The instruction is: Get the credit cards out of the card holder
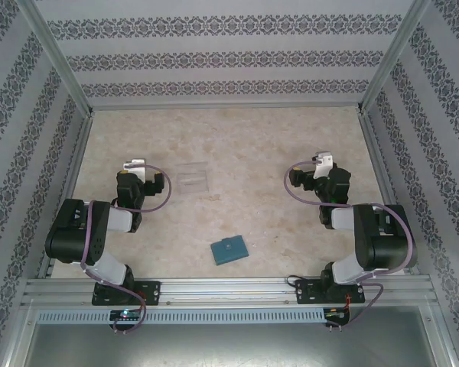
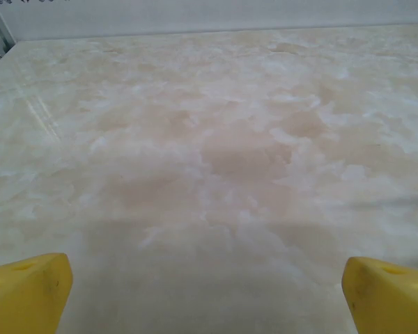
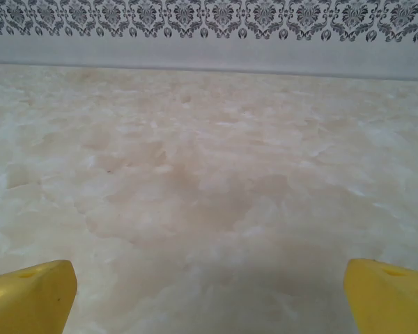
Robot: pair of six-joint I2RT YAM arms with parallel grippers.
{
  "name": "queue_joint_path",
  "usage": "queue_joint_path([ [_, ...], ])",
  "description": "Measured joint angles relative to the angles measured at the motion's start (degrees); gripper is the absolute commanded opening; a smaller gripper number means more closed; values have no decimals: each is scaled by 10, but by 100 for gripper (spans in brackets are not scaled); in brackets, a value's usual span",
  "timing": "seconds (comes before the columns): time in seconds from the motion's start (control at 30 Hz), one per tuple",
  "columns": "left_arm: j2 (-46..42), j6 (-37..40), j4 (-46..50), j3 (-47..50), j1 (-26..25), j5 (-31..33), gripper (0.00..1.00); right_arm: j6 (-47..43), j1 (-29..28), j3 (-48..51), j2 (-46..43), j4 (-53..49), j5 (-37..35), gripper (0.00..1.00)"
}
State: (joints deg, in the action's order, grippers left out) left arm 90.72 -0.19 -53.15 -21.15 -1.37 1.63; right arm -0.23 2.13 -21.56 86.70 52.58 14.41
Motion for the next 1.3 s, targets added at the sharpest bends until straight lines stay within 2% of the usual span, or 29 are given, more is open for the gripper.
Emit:
queue_joint_path([
  [0.8, 0, 0, 0, 0, 0, -2, 100, 1, 0, 3, 0, 4, 0, 98],
  [1.3, -9, 0, 4, 0, 0, 6, 100, 5, -13, 3, -13, -18, -79, 98],
])
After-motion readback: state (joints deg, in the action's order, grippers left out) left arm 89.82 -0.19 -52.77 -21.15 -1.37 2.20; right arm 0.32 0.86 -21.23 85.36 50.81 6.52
